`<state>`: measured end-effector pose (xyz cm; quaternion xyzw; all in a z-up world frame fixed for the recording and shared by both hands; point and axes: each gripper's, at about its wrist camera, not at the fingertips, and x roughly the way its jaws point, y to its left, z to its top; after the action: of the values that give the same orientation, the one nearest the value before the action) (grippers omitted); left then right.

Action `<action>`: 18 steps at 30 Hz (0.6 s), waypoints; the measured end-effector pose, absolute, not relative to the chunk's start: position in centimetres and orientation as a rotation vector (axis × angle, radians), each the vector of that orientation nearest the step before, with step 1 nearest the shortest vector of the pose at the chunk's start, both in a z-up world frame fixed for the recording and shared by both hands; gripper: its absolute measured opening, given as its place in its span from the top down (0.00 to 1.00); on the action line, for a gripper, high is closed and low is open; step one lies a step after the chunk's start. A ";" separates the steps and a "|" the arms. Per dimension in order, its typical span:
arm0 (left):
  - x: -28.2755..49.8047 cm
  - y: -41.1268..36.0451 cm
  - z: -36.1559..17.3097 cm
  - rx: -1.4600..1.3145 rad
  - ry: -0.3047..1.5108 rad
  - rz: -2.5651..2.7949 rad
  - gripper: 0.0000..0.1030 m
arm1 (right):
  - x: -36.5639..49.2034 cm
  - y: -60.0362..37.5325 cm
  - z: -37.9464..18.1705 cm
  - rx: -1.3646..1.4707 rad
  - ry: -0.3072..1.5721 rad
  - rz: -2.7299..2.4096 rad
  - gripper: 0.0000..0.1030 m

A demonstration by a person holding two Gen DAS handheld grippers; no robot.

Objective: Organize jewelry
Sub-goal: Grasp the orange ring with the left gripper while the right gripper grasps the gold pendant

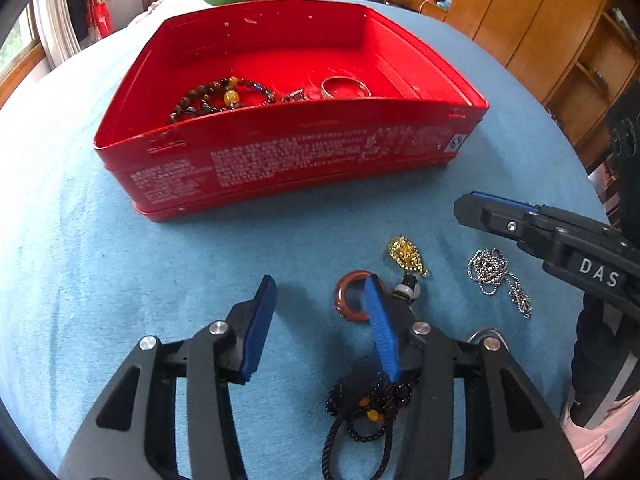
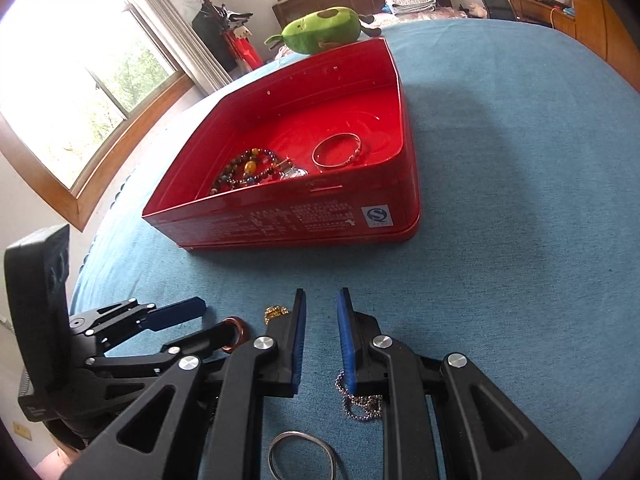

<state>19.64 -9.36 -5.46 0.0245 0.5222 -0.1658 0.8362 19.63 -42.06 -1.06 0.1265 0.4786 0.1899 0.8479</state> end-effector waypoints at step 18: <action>21.1 -7.3 -5.7 0.030 1.107 -0.267 0.91 | 19.6 -39.9 -1.8 0.218 1.052 0.449 0.83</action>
<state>21.13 -7.28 -5.65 0.0140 0.5241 -0.1263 0.8421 19.57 -39.92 -1.76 0.1028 0.4967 0.2122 0.8353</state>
